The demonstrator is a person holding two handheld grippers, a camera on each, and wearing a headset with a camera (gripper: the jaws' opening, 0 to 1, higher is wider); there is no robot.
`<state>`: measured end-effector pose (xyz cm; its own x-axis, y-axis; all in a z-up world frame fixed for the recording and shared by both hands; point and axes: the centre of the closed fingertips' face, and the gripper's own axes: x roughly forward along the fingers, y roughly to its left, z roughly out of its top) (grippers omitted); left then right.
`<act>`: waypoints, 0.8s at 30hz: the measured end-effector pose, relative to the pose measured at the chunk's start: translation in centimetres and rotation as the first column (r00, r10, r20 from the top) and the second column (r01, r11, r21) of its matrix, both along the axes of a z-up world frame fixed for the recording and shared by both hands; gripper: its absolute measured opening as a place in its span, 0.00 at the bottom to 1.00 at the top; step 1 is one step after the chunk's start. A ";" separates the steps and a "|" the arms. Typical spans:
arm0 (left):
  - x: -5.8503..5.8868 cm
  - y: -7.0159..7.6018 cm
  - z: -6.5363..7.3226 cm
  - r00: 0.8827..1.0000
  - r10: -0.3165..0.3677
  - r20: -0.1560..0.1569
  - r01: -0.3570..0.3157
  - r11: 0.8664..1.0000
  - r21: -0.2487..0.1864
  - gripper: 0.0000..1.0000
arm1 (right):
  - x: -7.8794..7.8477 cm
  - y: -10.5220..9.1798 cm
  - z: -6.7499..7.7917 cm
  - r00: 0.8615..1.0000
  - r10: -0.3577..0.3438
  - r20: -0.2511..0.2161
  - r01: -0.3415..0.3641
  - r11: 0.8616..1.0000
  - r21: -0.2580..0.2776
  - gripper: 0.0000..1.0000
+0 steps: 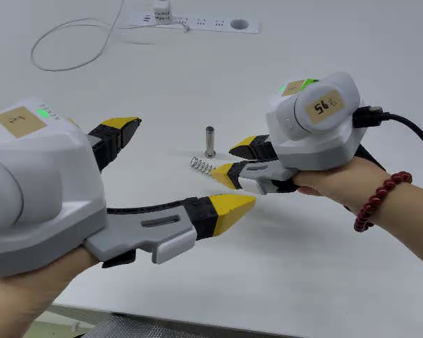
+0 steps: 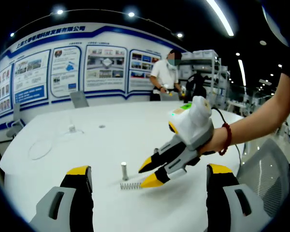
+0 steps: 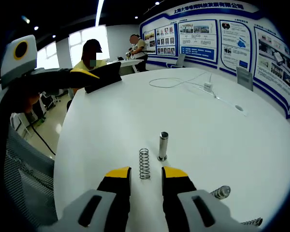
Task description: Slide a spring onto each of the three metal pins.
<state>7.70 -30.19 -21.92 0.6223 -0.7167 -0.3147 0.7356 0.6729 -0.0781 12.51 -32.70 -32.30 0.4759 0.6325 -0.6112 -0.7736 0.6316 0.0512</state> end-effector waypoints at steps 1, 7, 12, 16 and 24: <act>0.0 0.0 0.0 1.000 0.000 -0.002 0.000 1.000 0.000 1.00 | 0.0 0.0 -0.2 1.000 0.000 -0.003 0.000 1.000 -0.003 0.26; -0.2 0.1 -0.2 1.000 0.002 -0.011 -0.002 1.000 0.004 1.00 | -0.1 0.5 -1.1 1.000 0.018 -0.014 -0.018 1.000 -0.012 0.21; -0.2 0.2 -0.1 1.000 0.007 -0.013 -0.007 1.000 0.001 0.99 | 0.1 0.6 -1.7 1.000 0.025 -0.017 -0.026 0.999 -0.021 0.19; -0.2 0.3 -0.1 1.000 0.007 -0.014 -0.007 1.000 0.003 0.99 | 0.1 0.6 -2.0 1.000 0.026 -0.016 -0.026 0.999 -0.026 0.17; -0.2 0.4 0.0 1.000 0.011 -0.020 -0.011 1.000 -0.004 0.98 | 0.4 0.8 -2.5 1.000 0.026 -0.015 -0.027 0.999 -0.031 0.15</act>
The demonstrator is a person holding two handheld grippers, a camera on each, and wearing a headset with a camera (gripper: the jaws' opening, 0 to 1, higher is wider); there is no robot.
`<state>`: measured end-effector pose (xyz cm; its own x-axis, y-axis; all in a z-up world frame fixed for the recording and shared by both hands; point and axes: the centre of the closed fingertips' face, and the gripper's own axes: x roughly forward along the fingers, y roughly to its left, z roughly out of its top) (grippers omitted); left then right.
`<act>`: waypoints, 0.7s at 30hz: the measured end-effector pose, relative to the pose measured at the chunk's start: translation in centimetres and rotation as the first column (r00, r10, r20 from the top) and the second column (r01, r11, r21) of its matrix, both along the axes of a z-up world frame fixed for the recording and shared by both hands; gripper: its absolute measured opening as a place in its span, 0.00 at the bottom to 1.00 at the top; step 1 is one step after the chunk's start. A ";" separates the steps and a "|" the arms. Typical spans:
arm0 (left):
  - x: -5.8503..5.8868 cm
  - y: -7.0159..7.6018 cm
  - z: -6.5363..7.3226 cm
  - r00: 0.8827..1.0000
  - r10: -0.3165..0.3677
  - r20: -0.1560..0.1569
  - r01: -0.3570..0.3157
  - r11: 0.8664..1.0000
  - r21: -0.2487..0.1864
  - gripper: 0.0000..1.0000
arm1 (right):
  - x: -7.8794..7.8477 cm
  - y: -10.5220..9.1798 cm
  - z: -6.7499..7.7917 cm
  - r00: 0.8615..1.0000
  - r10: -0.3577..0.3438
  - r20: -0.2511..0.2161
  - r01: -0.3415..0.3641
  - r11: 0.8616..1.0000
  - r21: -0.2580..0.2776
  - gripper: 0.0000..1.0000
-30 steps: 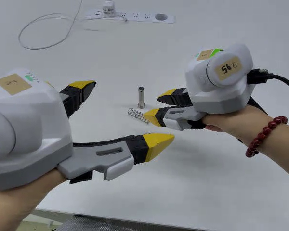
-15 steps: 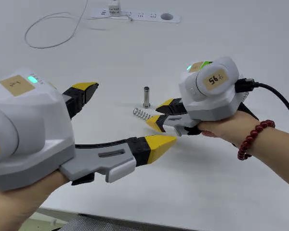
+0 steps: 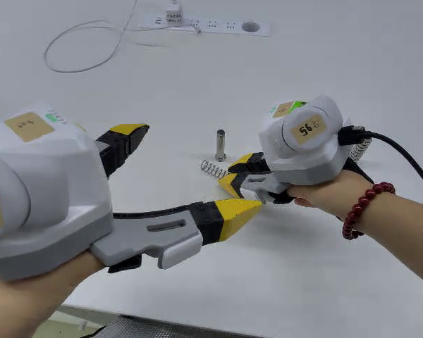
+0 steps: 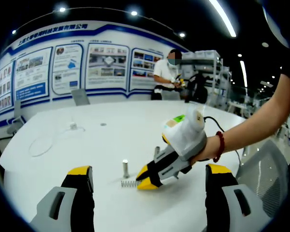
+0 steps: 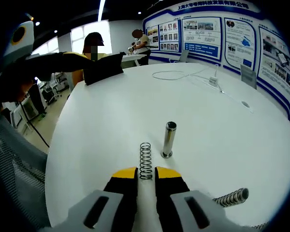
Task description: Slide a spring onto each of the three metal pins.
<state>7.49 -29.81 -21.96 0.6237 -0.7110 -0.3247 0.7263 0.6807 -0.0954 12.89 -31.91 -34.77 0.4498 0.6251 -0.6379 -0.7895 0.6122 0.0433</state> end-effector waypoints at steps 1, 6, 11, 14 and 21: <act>0.0 0.0 0.0 1.000 0.001 0.000 -0.001 1.000 0.000 0.98 | 0.0 0.0 -0.1 1.000 0.000 0.000 0.000 1.000 -0.002 0.14; 0.0 0.1 0.1 1.000 0.004 -0.005 -0.004 1.000 -0.006 0.98 | 0.0 0.0 -0.3 1.000 0.004 0.005 -0.004 1.000 -0.011 0.12; 0.0 0.2 0.0 1.000 0.007 -0.007 -0.007 1.000 -0.008 0.98 | 0.0 0.0 -0.3 1.000 0.011 0.012 -0.011 1.000 -0.014 0.12; 0.1 0.2 0.1 1.000 0.008 -0.009 -0.008 1.000 -0.013 0.98 | -0.1 -0.1 -0.3 1.000 0.012 0.011 -0.012 1.000 -0.011 0.11; 0.3 0.1 0.2 1.000 0.010 -0.008 -0.010 1.000 -0.019 0.96 | -0.1 -0.5 0.3 0.999 0.003 0.036 -0.004 1.000 0.015 0.11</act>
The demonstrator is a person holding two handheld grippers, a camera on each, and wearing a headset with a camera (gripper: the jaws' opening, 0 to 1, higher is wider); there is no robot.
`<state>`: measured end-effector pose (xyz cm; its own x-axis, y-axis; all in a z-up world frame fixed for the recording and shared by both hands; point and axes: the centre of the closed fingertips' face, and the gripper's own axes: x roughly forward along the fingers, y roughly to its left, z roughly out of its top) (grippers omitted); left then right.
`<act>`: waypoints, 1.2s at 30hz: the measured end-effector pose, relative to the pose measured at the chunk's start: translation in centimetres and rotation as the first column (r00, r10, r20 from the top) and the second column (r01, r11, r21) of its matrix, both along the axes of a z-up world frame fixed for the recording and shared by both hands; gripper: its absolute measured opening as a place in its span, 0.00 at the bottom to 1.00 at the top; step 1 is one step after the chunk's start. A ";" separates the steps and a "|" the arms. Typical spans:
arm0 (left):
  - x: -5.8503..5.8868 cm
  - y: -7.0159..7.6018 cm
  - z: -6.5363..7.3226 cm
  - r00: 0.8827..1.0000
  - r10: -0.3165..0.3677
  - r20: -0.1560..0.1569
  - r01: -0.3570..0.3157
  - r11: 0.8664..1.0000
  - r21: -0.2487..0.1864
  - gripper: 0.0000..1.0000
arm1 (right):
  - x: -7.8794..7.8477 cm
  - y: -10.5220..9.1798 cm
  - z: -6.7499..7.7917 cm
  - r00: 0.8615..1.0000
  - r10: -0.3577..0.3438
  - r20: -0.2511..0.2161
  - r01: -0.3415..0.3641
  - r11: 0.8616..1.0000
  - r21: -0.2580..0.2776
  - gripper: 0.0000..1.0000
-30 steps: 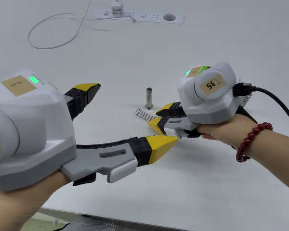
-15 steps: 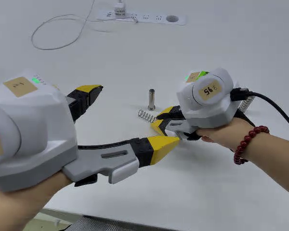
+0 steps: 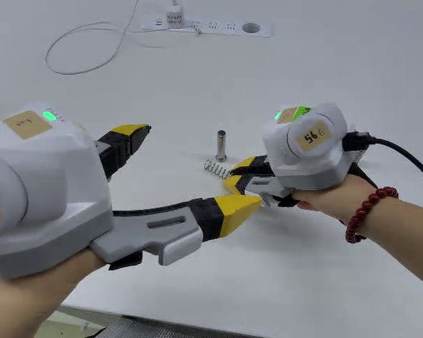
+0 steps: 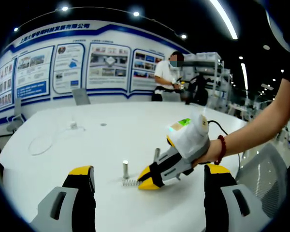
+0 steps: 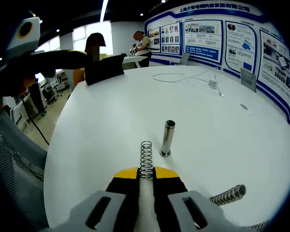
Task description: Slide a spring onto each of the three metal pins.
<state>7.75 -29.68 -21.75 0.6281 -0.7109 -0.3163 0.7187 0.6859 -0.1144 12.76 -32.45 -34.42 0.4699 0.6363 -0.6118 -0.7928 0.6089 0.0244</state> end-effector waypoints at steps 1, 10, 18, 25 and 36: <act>0.0 0.0 0.0 1.000 0.001 -0.002 -0.001 1.000 -0.002 0.95 | 0.0 -0.1 0.2 1.000 -0.003 0.003 0.003 1.000 0.007 0.11; 0.7 -0.3 0.2 0.999 0.026 -0.041 -0.028 0.998 -0.050 0.89 | 0.0 -1.0 3.4 0.998 -0.050 0.043 0.046 0.994 0.099 0.11; 1.3 -0.3 0.9 0.993 0.053 -0.108 -0.067 0.989 -0.135 0.82 | -0.5 -1.4 6.0 0.993 -0.073 0.093 0.057 0.986 0.159 0.11; 2.0 0.0 1.2 0.984 0.074 -0.159 -0.103 0.978 -0.182 0.72 | -1.2 -1.2 8.4 0.988 -0.085 0.129 0.053 0.971 0.233 0.11; 2.5 -0.2 1.7 0.962 0.077 -0.263 -0.159 0.939 -0.306 0.55 | -2.3 -0.4 11.3 0.980 -0.064 0.188 0.002 0.951 0.311 0.11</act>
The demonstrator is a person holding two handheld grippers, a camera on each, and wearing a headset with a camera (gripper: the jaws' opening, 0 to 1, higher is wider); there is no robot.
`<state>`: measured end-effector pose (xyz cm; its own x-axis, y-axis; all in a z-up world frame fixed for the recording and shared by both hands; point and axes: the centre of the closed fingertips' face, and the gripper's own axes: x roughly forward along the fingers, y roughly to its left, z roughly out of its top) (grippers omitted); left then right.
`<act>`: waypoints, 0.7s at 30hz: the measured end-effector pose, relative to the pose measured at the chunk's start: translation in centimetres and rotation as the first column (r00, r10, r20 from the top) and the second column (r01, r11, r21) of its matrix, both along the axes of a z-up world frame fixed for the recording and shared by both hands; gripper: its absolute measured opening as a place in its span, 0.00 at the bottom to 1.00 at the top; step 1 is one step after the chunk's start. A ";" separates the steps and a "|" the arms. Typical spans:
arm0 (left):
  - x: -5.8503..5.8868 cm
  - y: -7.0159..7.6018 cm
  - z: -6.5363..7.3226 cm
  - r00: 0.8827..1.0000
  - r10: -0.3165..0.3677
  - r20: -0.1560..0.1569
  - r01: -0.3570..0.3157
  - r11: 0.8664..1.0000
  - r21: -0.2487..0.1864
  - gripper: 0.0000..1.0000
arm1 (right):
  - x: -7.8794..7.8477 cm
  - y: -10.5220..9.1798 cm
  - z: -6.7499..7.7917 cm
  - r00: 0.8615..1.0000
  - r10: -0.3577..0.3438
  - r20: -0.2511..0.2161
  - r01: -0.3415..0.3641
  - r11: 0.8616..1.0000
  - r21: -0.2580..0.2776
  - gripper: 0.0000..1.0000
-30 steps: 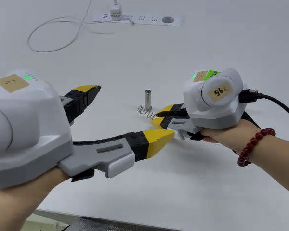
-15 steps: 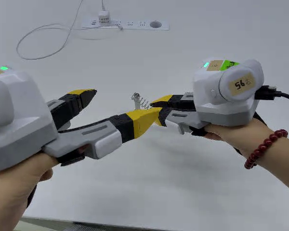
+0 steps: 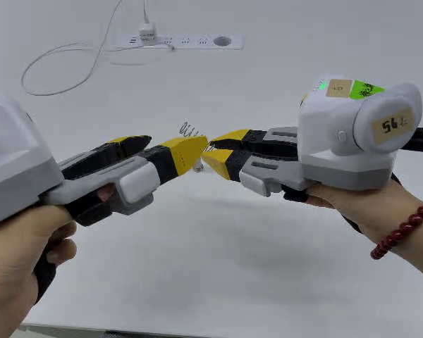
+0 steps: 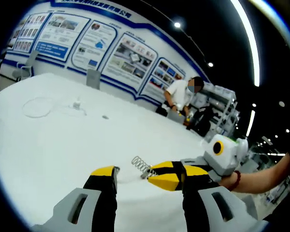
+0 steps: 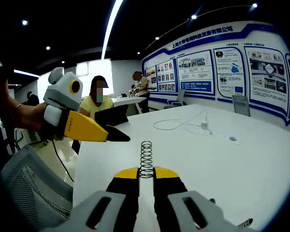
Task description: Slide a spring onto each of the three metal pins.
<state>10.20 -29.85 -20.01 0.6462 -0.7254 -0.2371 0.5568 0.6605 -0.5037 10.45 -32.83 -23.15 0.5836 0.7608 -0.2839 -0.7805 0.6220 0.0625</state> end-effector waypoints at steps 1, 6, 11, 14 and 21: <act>0.0 0.0 0.1 1.000 0.001 -0.007 -0.001 1.000 -0.009 0.54 | -0.2 0.1 0.2 1.000 0.004 0.001 -0.004 1.000 0.009 0.11; 0.0 -0.3 0.2 1.000 -0.009 -0.016 0.009 1.000 -0.018 0.47 | -0.8 0.4 1.0 0.999 0.028 0.020 -0.029 0.999 0.036 0.11; -0.1 -0.7 0.4 0.999 -0.015 -0.046 0.012 0.997 -0.070 0.37 | -1.1 0.5 1.5 0.999 0.038 0.032 -0.040 0.997 0.060 0.11; -0.1 -0.8 0.5 0.998 -0.017 -0.057 0.013 0.996 -0.084 0.34 | -1.3 0.6 1.7 0.998 0.043 0.035 -0.045 0.996 0.072 0.11; -0.1 -0.7 0.7 0.996 -0.014 -0.091 0.001 0.989 -0.145 0.25 | -1.9 0.9 2.5 0.996 0.065 0.055 -0.070 0.993 0.097 0.11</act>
